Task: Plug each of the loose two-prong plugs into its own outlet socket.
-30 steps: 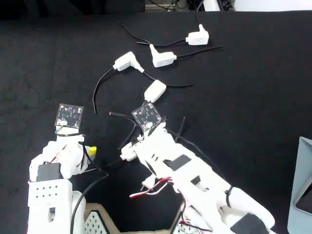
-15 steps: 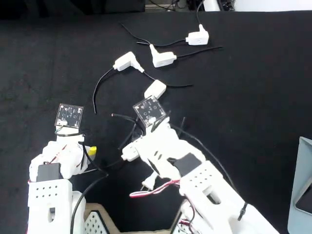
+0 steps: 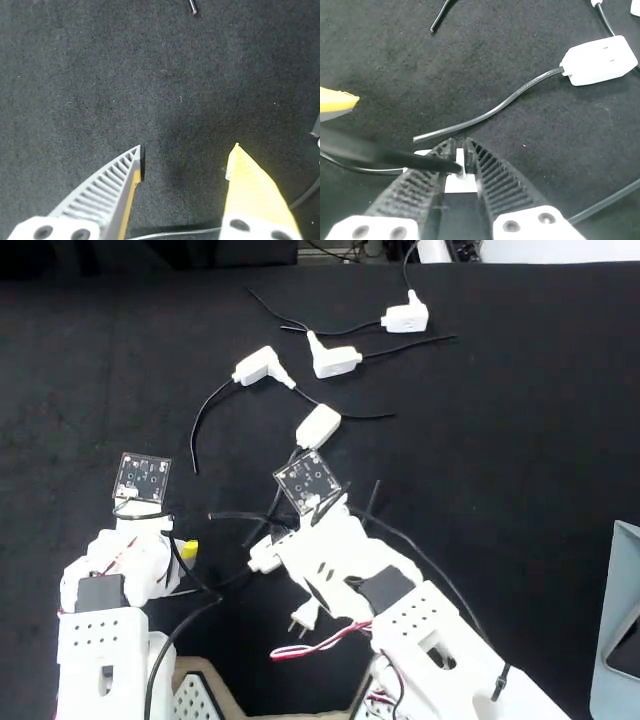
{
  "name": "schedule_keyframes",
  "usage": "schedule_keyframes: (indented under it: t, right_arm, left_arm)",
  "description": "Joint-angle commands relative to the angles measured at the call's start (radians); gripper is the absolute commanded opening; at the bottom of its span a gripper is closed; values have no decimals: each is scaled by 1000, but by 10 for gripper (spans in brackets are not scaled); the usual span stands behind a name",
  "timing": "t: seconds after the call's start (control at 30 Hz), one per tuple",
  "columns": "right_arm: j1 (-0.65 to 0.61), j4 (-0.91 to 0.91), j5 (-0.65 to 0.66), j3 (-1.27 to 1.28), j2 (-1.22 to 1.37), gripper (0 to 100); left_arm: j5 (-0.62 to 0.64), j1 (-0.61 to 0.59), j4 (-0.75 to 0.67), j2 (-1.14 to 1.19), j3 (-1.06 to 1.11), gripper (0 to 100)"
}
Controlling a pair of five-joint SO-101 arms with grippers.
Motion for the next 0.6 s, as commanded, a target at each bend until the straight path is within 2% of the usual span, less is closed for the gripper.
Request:
schedule_keyframes:
  t: [0.0, 0.13, 0.27, 0.33, 0.43, 0.57]
  right_arm:
    - [-15, 9, 2, 18, 5, 12]
    - [-15, 35, 2, -39, -4, 41]
    - [-15, 186, 0, -165, -4, 192]
    - [-15, 255, 0, -222, -4, 223]
    - [-15, 322, 0, -283, -4, 194]
    - [-15, 388, 0, -351, -45, 98]
  left_arm:
    - [-2, -2, -23, -11, -2, 274]
    - [-2, -2, -23, -11, -10, 279]
    - [-2, -2, -15, -12, -33, 280]
    - [-3, -2, -14, -12, -44, 280]
    - [-34, -2, -14, -12, -71, 302]
    - [-61, -1, 21, -9, -140, 306]
